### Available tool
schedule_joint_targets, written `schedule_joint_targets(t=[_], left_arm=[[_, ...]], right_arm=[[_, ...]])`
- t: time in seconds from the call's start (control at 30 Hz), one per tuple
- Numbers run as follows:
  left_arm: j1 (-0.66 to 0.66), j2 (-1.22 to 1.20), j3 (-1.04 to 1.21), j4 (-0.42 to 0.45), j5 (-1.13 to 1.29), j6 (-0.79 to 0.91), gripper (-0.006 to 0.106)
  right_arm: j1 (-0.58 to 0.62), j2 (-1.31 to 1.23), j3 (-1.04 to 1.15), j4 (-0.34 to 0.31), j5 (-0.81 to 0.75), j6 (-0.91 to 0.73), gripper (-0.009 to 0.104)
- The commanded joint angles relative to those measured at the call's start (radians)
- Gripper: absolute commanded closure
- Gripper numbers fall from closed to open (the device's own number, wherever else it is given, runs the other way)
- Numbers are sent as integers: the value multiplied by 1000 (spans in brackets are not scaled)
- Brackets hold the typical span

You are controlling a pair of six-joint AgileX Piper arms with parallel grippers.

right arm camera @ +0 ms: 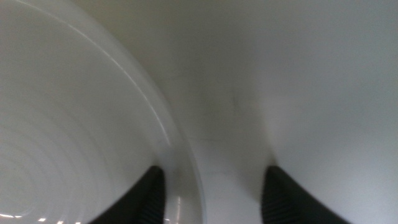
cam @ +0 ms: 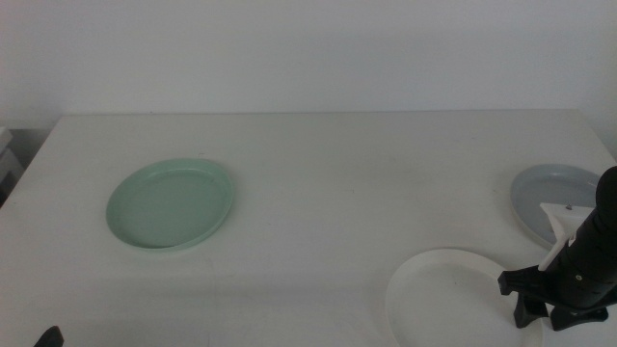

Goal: Stack the three bowls on top of each other.

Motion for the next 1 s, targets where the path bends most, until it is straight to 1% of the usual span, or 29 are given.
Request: schedule_joint_targets(t=[0.0, 0.07, 0.17, 0.2, 0.4, 0.6, 0.8, 0.97], left_arm=[[1, -13, -5, -7, -78, -9, 0], [1, -13, -5, -7, -78, -9, 0], [1, -13, -5, -7, -78, -9, 0], [1, -13, -5, -7, -78, -9, 0], [1, -13, -5, -7, -78, -9, 0], [1, -13, -5, -7, -78, -9, 0], [1, -13, -5, -7, -78, -9, 0], [1, -13, -5, -7, -78, -9, 0]], right_arm=[[2, -32, -18, -4, -9, -1, 67], [2, -32, -18, -4, -10, -1, 76], [2, -32, -18, -7, -9, -1, 93], [2, -34, -20, -7, -8, 0, 96], [43, -83, -79, 1, 44, 0, 96], [135, -96, -216, 46, 114, 14, 96], [230, -84, -324, 49, 118, 56, 96], [285, -26, -415, 49, 118, 82, 96]])
